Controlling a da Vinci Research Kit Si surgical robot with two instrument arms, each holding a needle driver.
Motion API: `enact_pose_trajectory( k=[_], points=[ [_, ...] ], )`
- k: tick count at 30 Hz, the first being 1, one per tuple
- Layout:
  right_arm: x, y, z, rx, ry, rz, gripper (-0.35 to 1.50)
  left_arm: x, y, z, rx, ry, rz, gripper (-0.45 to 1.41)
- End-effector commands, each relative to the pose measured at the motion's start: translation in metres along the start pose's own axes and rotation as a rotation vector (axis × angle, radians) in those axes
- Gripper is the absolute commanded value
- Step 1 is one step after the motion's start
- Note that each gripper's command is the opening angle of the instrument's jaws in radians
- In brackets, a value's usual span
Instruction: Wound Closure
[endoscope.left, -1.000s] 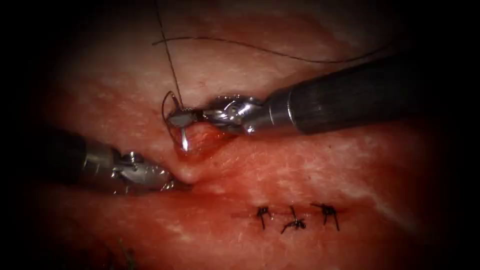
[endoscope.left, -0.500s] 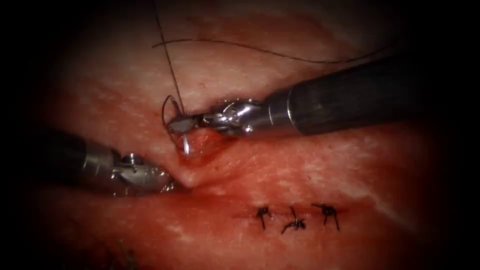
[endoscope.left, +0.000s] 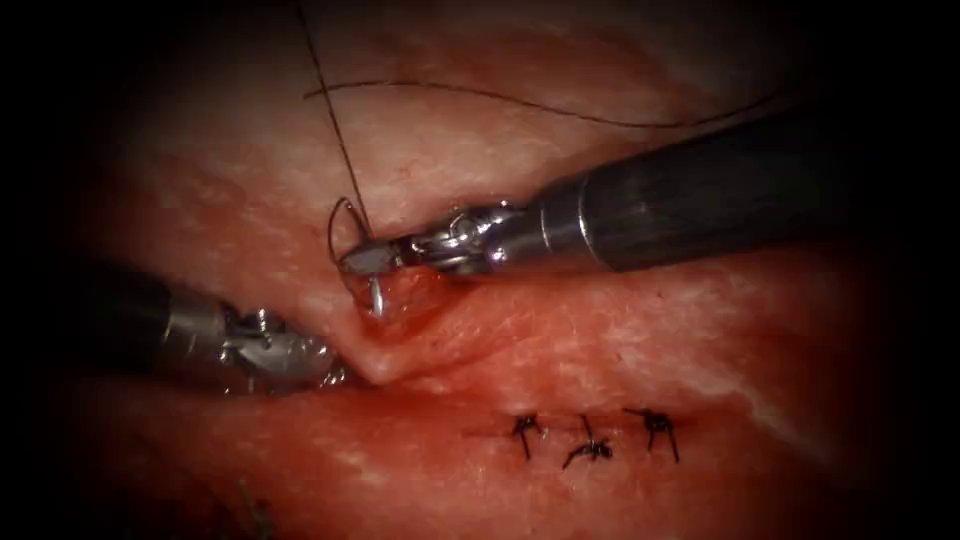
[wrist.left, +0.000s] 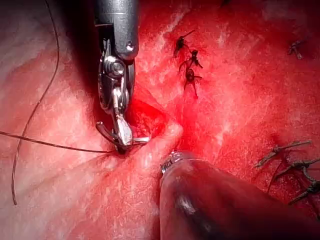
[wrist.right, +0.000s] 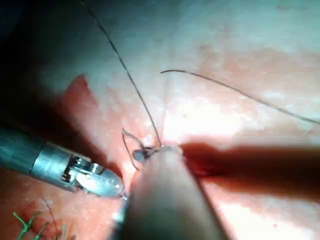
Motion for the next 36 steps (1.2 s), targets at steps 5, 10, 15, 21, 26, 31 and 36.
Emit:
enact_pose_trajectory(
  k=[5, 10, 15, 21, 26, 31, 36],
  points=[
    [-0.0008, 0.0001, 0.0006, -0.002, -0.009, 0.015, -0.35, -0.0006, 0.0005, 0.0007, -0.001, -0.004, 0.000, -0.45],
    [-0.0014, -0.0004, 0.0003, -0.011, -0.017, 0.017, -0.35, -0.0007, 0.0005, 0.0006, 0.003, -0.010, 0.001, -0.45],
    [-0.0017, -0.0001, 0.0008, -0.022, -0.016, 0.020, -0.35, -0.0006, 0.0005, 0.0005, 0.005, -0.010, 0.000, -0.45],
    [-0.0018, -0.0009, 0.0010, 0.001, -0.011, 0.069, -0.35, -0.0006, 0.0005, 0.0005, 0.005, -0.010, 0.000, -0.45],
    [-0.0019, -0.0013, 0.0012, 0.041, -0.002, 0.127, -0.35, -0.0007, 0.0005, 0.0005, 0.005, -0.010, 0.000, -0.45],
    [-0.0014, -0.0014, 0.0013, 0.072, 0.026, 0.247, -0.35, -0.0007, 0.0006, 0.0005, 0.006, -0.010, 0.000, -0.45],
    [-0.0012, -0.0017, 0.0012, 0.094, 0.038, 0.314, -0.35, -0.0007, 0.0006, 0.0005, 0.006, -0.010, 0.000, -0.45]
  ],
)
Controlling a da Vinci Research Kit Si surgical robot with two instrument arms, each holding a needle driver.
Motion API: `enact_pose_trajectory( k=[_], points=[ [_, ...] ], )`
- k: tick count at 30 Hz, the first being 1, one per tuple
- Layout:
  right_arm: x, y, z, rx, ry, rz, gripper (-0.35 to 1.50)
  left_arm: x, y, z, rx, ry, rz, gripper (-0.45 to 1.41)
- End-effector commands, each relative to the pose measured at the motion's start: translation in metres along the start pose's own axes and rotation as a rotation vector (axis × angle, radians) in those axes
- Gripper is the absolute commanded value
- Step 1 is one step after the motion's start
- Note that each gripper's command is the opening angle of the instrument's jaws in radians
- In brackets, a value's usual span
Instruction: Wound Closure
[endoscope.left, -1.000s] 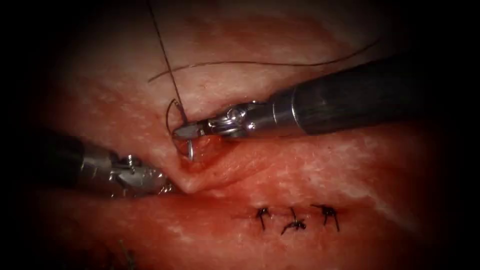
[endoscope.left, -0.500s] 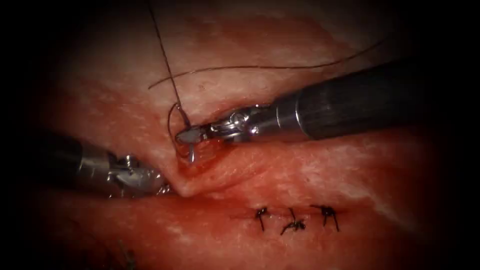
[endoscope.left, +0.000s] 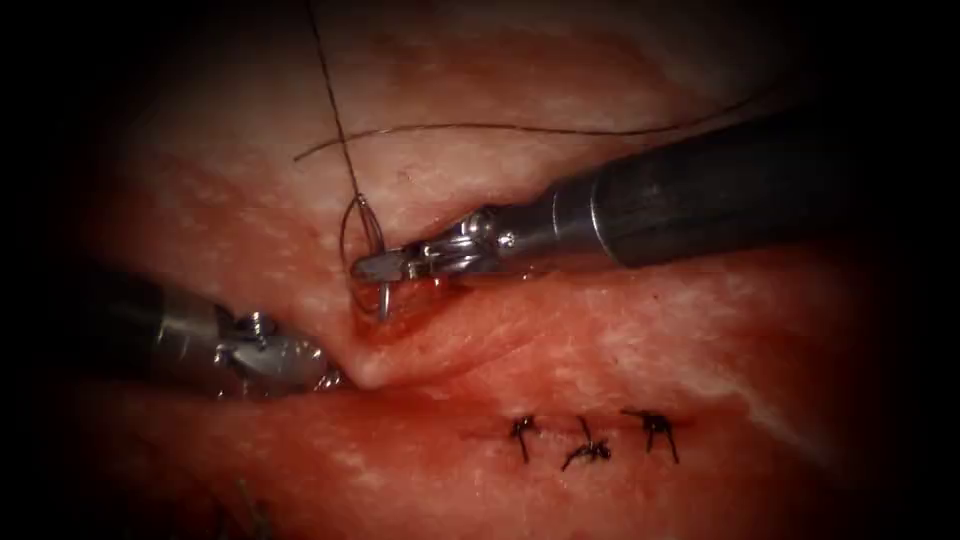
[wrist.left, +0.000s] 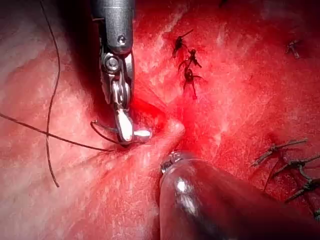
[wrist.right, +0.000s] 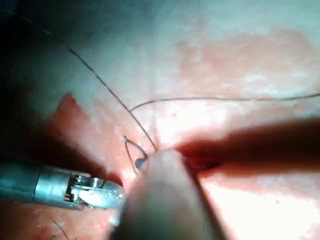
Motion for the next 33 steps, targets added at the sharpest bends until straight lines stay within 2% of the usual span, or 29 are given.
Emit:
enact_pose_trajectory(
  k=[1, 13, 24, 29, 32, 33],
  points=[
    [-0.0002, 0.0004, 0.0007, 0.016, -0.002, 0.013, -0.35, -0.0005, 0.0005, 0.0008, -0.003, -0.002, 0.000, -0.45],
    [-0.0013, -0.0005, 0.0010, 0.098, -0.017, 0.161, -0.35, -0.0005, 0.0005, 0.0008, -0.002, -0.008, 0.000, -0.45],
    [-0.0024, -0.0016, 0.0013, 0.124, -0.031, 0.188, -0.35, -0.0005, 0.0005, 0.0008, -0.002, -0.008, 0.000, -0.45],
    [-0.0017, -0.0013, 0.0010, 0.130, -0.028, 0.187, -0.35, -0.0005, 0.0005, 0.0008, -0.002, -0.008, 0.000, -0.45],
    [-0.0009, -0.0012, 0.0009, 0.135, 0.029, 0.169, -0.35, -0.0005, 0.0005, 0.0008, -0.002, -0.008, 0.000, -0.45],
    [-0.0006, -0.0011, 0.0008, 0.139, 0.049, 0.117, -0.11, -0.0005, 0.0005, 0.0008, -0.002, -0.008, 0.000, -0.45]
  ],
)
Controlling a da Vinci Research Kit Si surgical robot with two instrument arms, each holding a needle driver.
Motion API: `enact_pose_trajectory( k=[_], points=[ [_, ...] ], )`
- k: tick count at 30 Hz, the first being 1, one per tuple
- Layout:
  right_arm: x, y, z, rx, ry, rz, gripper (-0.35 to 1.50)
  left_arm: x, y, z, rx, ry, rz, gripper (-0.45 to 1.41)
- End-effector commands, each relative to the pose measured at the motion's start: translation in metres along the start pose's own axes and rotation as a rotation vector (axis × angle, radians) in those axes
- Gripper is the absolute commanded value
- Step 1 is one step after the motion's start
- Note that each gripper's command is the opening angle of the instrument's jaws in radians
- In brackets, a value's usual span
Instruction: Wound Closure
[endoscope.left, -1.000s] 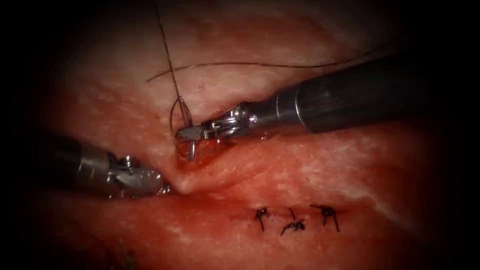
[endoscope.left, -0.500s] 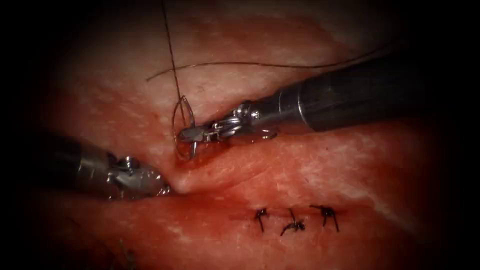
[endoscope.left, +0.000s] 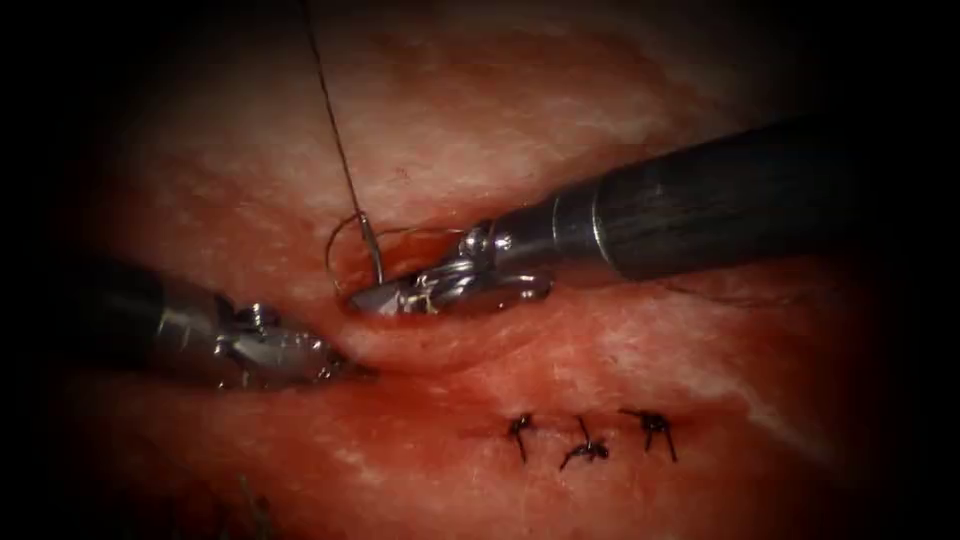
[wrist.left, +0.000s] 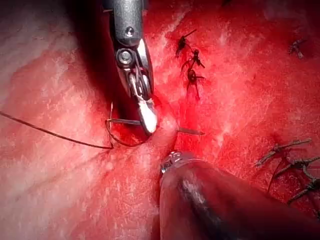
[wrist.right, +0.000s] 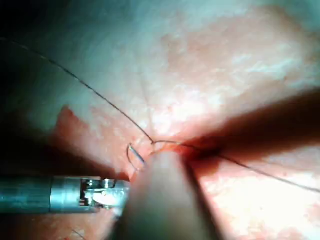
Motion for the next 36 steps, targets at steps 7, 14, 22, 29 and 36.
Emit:
enact_pose_trajectory(
  k=[7, 14, 22, 29, 36],
  points=[
    [0.0025, 0.0007, -0.0011, -0.008, 0.214, -0.314, 1.26, 0.0001, 0.0012, -0.0011, 0.003, -0.003, -0.008, -0.45],
    [0.0061, -0.0002, -0.0045, -0.147, 0.432, -0.835, 1.26, 0.0018, 0.0021, -0.0051, 0.018, 0.076, 0.021, -0.45],
    [0.0090, -0.0048, -0.0094, -0.327, 0.467, -1.348, 1.41, 0.0036, 0.0021, -0.0066, 0.040, 0.135, 0.050, -0.45],
    [0.0047, -0.0062, -0.0100, -0.220, 0.268, -1.549, 1.03, 0.0034, -0.0006, -0.0054, 0.052, 0.136, 0.052, -0.45],
    [0.0019, -0.0057, -0.0085, -0.177, 0.130, -1.563, 0.74, 0.0029, -0.0031, -0.0028, 0.075, 0.141, 0.059, -0.45]
  ],
)
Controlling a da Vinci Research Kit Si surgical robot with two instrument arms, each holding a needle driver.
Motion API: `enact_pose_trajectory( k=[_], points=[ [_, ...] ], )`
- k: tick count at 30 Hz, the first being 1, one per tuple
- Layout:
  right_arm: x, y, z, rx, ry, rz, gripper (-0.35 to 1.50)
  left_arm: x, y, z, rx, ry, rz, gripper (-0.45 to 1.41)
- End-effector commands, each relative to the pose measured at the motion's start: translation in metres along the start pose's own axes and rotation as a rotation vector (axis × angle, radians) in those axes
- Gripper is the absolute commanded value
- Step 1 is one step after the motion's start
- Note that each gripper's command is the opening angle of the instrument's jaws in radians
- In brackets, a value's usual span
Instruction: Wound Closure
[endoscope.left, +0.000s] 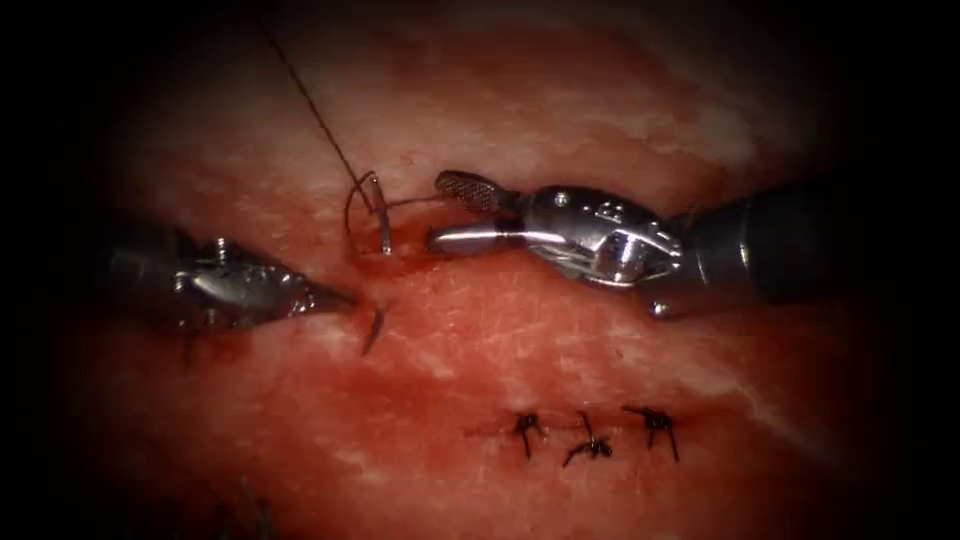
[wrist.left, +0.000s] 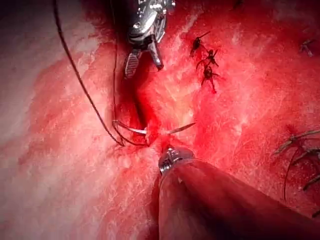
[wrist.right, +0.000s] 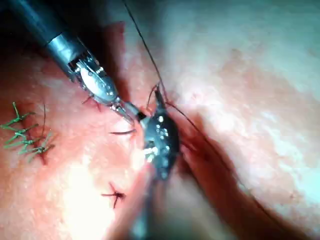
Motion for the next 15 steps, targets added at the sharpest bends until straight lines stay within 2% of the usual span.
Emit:
enact_pose_trajectory(
  k=[1, 7, 9, 10, 15],
  points=[
    [-0.0013, -0.0018, 0.0011, 0.047, -0.032, -0.003, 0.57, -0.0012, -0.0001, 0.0019, -0.003, 0.000, 0.012, -0.45],
    [-0.0035, -0.0024, 0.0018, 0.068, -0.081, -0.030, 0.36, -0.0020, -0.0019, 0.0037, -0.013, 0.006, -0.007, -0.45],
    [-0.0048, -0.0020, 0.0020, 0.055, -0.121, -0.044, 0.27, -0.0022, -0.0024, 0.0036, -0.015, 0.006, -0.011, -0.45],
    [-0.0069, -0.0013, 0.0022, 0.047, -0.157, -0.063, 0.17, -0.0024, -0.0023, 0.0031, -0.019, 0.005, -0.016, -0.45],
    [-0.0101, 0.0003, 0.0030, 0.036, -0.191, -0.091, 0.17, -0.0018, -0.0017, 0.0021, -0.028, 0.003, -0.024, -0.45]
  ],
)
